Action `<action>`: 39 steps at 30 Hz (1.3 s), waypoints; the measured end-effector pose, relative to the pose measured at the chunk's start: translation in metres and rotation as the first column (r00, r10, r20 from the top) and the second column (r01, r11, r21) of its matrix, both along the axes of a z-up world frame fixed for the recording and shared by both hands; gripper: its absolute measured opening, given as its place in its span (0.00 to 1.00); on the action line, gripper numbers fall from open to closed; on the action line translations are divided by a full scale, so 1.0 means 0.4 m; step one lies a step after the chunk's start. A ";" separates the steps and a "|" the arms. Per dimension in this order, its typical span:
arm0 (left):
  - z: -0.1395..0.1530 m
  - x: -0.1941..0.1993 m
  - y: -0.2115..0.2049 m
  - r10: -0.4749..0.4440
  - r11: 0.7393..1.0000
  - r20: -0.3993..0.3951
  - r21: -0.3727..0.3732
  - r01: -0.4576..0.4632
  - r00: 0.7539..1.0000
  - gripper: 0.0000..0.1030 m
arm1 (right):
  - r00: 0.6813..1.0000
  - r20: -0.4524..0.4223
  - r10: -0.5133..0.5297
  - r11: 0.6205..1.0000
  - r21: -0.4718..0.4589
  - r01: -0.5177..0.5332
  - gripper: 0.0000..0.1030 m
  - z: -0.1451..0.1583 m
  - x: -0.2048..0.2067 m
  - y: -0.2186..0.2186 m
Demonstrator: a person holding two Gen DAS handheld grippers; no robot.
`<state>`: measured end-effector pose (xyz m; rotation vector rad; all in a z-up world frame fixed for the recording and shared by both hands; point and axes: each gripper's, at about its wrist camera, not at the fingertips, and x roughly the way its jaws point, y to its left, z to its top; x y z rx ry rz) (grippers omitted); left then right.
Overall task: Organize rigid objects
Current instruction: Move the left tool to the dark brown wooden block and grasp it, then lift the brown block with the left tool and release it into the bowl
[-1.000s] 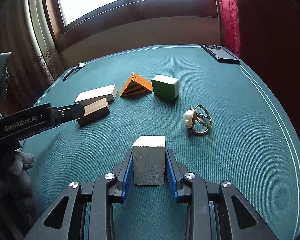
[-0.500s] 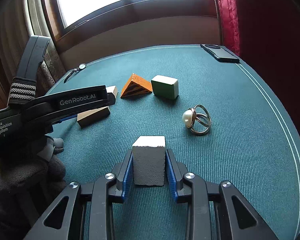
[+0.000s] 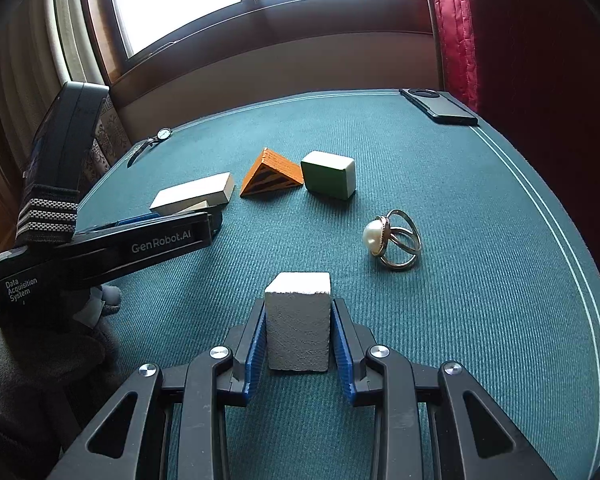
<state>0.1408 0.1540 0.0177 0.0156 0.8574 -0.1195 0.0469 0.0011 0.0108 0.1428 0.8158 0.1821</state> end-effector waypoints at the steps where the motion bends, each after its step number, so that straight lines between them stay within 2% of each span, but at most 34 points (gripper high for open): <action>1: 0.001 -0.007 0.004 -0.006 1.000 0.002 0.002 0.006 1.000 0.64 | 1.000 0.000 -0.001 1.000 0.001 0.001 0.32 0.000 0.000 -0.001; 6: 0.002 -0.050 0.039 -0.026 1.000 0.005 -0.005 0.026 1.000 0.64 | 1.000 0.000 -0.003 1.000 0.002 0.003 0.32 0.001 0.002 -0.003; 14: 0.008 -0.119 0.108 -0.015 0.997 0.010 -0.073 0.016 1.000 0.64 | 1.000 0.000 -0.003 1.000 0.002 0.003 0.32 0.001 0.003 -0.004; 22: 0.044 -0.192 0.143 -0.002 0.997 0.060 -0.074 0.006 0.998 0.64 | 1.000 0.000 -0.004 1.000 0.002 0.004 0.32 0.001 0.003 -0.003; 29: 0.090 -0.242 0.202 0.041 0.998 0.119 -0.060 -0.034 0.992 0.64 | 1.000 0.000 -0.003 1.000 0.002 0.003 0.32 0.001 0.003 -0.003; 39: 0.118 -0.293 0.328 0.141 0.989 0.152 -0.076 -0.131 0.978 0.64 | 1.000 0.000 -0.004 1.000 0.003 0.004 0.32 0.002 0.003 -0.001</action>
